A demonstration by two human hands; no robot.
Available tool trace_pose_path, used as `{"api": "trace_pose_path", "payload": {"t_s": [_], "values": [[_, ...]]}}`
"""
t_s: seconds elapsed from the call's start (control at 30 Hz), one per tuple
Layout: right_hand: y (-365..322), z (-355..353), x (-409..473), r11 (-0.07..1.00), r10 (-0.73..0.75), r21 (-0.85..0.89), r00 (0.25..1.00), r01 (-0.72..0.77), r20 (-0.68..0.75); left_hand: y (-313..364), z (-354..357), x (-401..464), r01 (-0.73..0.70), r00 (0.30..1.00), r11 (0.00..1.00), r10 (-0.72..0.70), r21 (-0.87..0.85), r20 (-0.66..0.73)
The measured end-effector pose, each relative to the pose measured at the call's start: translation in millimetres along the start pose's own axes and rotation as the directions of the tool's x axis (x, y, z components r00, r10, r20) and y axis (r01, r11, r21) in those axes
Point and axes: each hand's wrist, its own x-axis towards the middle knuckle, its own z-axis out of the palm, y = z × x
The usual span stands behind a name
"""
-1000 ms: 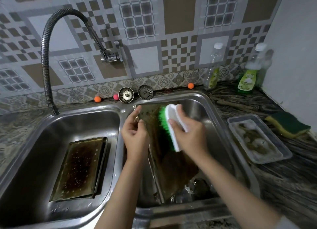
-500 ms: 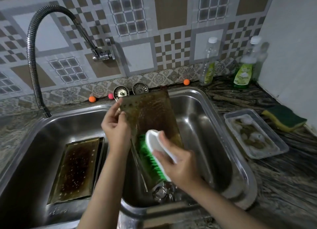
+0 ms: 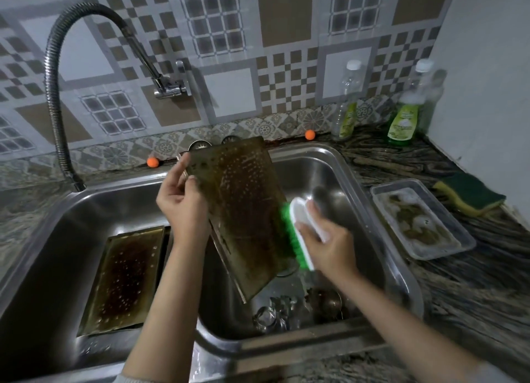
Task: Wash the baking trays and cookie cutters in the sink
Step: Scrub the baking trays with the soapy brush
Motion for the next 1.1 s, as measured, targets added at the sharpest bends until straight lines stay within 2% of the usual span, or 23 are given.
{"api": "trace_pose_path", "payload": {"t_s": [0.13,0.2,0.27,0.33,0.4,0.47,0.5,0.6,0.7,0.77,0.83,0.9,0.93,1.03,1.1], "values": [[-29.0,12.6,54.9,0.998,-0.057,-0.051,0.979,0.048,-0.196,-17.5,17.5,-33.1,0.046,0.983,0.997,-0.056,0.057,0.175],[-59.3,25.5,50.3,0.992,-0.106,0.055,0.985,0.115,-0.139,-20.8,20.8,-43.9,0.025,0.971,0.996,-0.044,0.084,0.233],[-70.1,28.6,36.2,0.975,-0.180,0.123,0.983,0.183,-0.040,-15.5,17.9,-39.3,0.037,0.974,0.997,-0.051,0.063,0.223],[-52.5,18.8,42.9,0.976,-0.208,0.057,0.978,0.209,-0.019,-11.3,11.7,-30.9,0.046,0.980,0.998,-0.055,0.053,0.190],[-33.6,9.2,66.2,0.991,-0.128,-0.056,0.983,0.122,-0.133,-9.7,11.1,-33.4,0.046,0.976,0.998,-0.054,0.040,0.213],[-32.1,7.8,80.0,0.999,-0.039,-0.038,0.969,0.030,-0.245,-8.2,16.6,-44.9,0.000,0.962,0.998,-0.017,0.060,0.273],[-40.6,11.6,77.4,0.999,-0.046,-0.025,0.963,0.041,-0.264,-7.1,19.7,-49.1,-0.026,0.956,0.997,0.003,0.074,0.293],[-59.3,26.0,27.5,0.984,-0.161,0.064,0.982,0.167,-0.099,-5.7,21.1,-40.2,-0.010,0.973,0.999,-0.003,0.054,0.229],[-41.1,17.1,-10.3,0.984,-0.157,0.090,0.987,0.152,0.045,-0.3,9.2,-18.8,0.003,0.992,1.000,0.001,-0.030,0.126],[-24.9,3.9,6.5,0.995,-0.101,-0.009,0.994,0.102,0.031,0.6,3.8,-15.6,0.009,0.994,0.998,-0.003,-0.063,0.105],[-20.3,-3.7,36.4,0.996,-0.073,-0.052,0.995,0.069,-0.073,-2.0,7.0,-26.6,0.029,0.989,0.998,-0.022,-0.048,0.149],[-36.6,1.5,53.5,0.998,-0.064,0.005,0.981,0.066,-0.182,-7.0,14.5,-42.3,0.042,0.976,0.999,-0.037,-0.018,0.216],[-51.0,7.3,50.9,0.995,-0.065,0.063,0.981,0.077,-0.184,-9.0,17.8,-47.8,0.046,0.970,0.999,-0.044,-0.004,0.239],[-70.0,19.7,6.7,0.978,-0.151,0.137,0.988,0.155,-0.043,-9.0,16.8,-45.9,0.057,0.972,0.998,-0.057,0.008,0.230],[-49.9,10.6,-16.0,0.985,-0.119,0.131,0.992,0.113,0.045,-9.3,7.9,-34.2,0.038,0.983,0.999,-0.038,0.002,0.181]]}}
